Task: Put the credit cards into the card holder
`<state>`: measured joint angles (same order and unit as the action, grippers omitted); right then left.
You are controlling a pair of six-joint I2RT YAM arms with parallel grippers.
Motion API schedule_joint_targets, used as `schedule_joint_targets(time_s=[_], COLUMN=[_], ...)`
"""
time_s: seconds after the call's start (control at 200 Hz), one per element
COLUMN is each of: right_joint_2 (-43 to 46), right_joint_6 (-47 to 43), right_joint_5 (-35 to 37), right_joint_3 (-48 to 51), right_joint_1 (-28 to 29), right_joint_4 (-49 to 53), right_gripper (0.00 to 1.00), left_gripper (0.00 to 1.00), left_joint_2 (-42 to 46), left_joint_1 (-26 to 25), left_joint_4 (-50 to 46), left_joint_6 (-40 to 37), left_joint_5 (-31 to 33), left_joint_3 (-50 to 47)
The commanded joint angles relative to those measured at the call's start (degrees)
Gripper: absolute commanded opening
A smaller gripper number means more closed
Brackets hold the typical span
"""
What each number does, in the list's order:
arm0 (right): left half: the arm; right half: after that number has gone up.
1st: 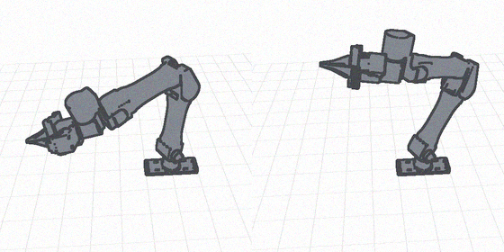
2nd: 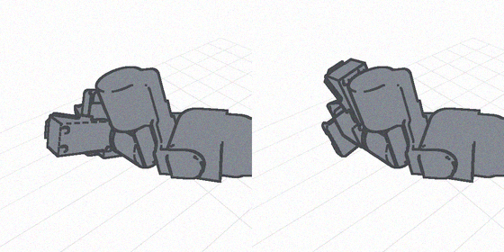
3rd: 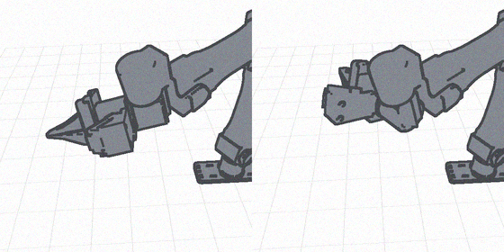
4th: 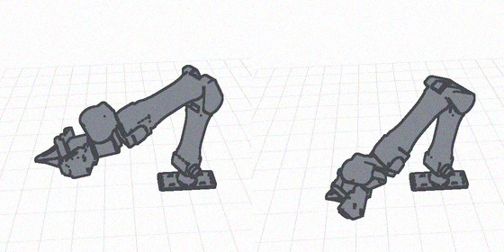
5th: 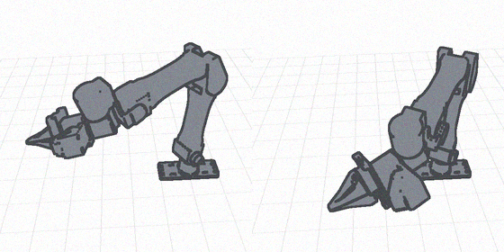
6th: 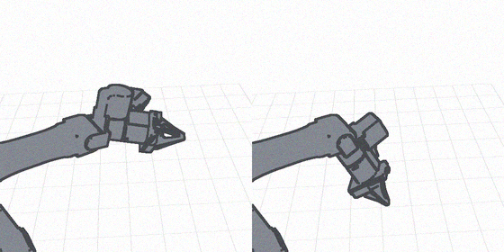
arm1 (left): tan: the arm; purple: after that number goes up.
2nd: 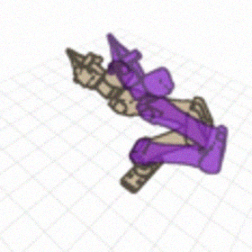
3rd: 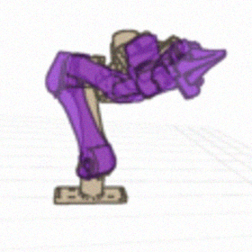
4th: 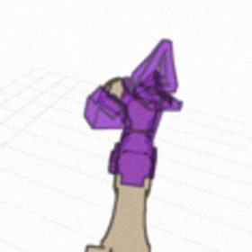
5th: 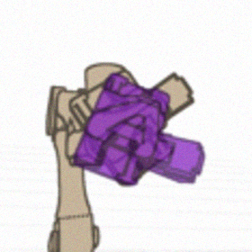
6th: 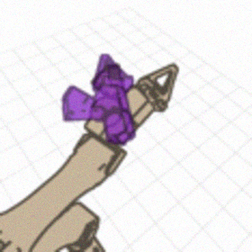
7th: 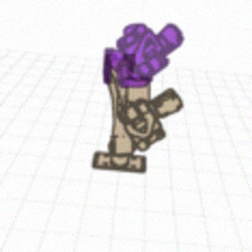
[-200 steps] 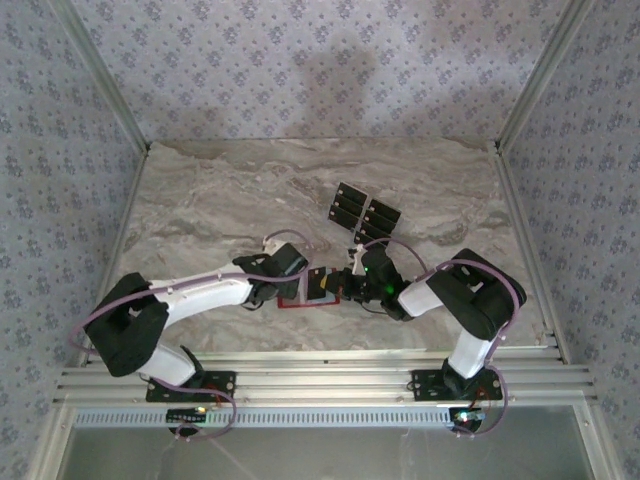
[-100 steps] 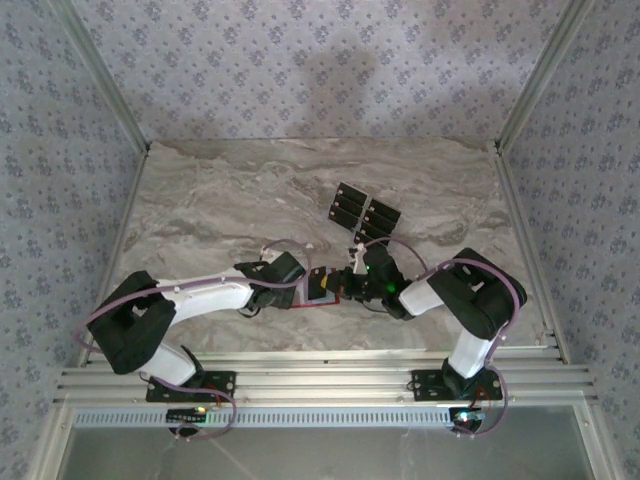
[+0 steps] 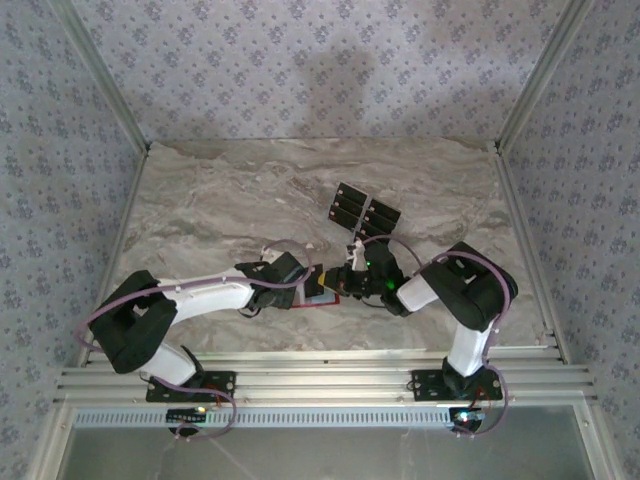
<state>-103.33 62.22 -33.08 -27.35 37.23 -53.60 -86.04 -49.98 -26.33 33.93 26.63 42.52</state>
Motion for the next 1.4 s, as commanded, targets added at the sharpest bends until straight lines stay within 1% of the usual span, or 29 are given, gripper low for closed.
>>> schedule_joint_targets(time_s=[0.0, 0.22, 0.685, 1.394], right_joint_2=[-1.81, -3.27, -2.89, -4.86], right_joint_6=[2.10, 2.74, 2.48, 2.83], right_joint_5=[-1.48, -1.41, -0.78, -1.16], right_joint_3=[-0.11, 0.55, 2.35, -0.14], right_joint_1=[-0.27, -0.06, -0.04, 1.87], right_joint_4=[-4.42, -6.01, -5.76, -5.32], right_gripper=[0.00, 0.00, 0.00, 0.00], left_gripper=[1.00, 1.00, 1.00, 1.00], left_joint_2=[-1.67, -1.63, -1.50, -1.88], left_joint_1=[0.26, 0.30, 0.27, 0.29], left_joint_4=[-1.18, -1.27, -1.62, -1.42], left_joint_6=[0.08, -0.04, -0.18, -0.27], left_joint_5=[1.32, 1.54, 1.76, 1.89], left_joint_3=[-0.98, -1.01, -0.77, -0.77])
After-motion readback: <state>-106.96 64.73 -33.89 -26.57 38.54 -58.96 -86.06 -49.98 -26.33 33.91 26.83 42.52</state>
